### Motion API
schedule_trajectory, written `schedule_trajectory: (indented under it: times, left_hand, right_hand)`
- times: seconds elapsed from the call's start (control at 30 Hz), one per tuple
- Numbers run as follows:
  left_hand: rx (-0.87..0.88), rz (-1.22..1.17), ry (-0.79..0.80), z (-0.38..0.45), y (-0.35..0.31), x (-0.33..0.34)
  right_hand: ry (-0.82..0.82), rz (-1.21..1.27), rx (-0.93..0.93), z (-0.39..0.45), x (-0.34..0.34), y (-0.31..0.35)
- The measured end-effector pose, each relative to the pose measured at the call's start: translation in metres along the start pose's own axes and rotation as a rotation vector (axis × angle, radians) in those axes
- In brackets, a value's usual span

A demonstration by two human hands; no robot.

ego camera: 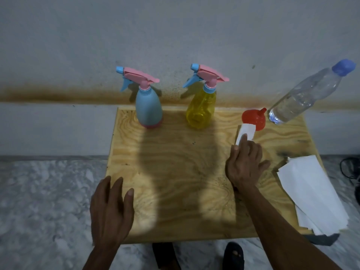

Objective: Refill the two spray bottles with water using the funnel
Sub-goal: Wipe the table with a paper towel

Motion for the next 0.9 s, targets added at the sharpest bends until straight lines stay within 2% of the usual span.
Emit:
schedule_trajectory:
  times: [0.1, 0.2, 0.3, 0.43, 0.73, 0.9]
  left_hand:
    - [0.012, 0.025, -0.002, -0.001, 0.001, 0.002]
    - [-0.001, 0.060, 0.012, -0.004, -0.001, 0.004]
    - [-0.031, 0.104, 0.073, -0.005, 0.000, 0.007]
    - [-0.039, 0.152, 0.123, -0.005, 0.004, 0.012]
    - [-0.017, 0.181, 0.149, -0.004, 0.005, 0.013]
    - [-0.019, 0.168, 0.130, -0.006, 0.005, 0.015]
  right_hand:
    - [0.123, -0.055, 0.015, 0.005, 0.004, 0.000]
    - [0.167, -0.072, -0.046, 0.001, 0.003, 0.006]
    - [0.209, -0.076, -0.157, -0.015, 0.011, 0.030]
    - [0.272, -0.153, -0.183, -0.036, 0.031, 0.074]
    - [0.333, -0.135, -0.502, -0.089, 0.065, 0.165]
    - [0.384, -0.170, -0.734, -0.127, 0.081, 0.176]
Point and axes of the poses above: each hand's wrist, its own z-axis towards the middle knuckle, its own x-axis out of the palm, y = z × x, the point moved 1 cm from there along z, towards the middle knuckle, and after that the axes turned 5 degrees about y, right-handed, at the moved point
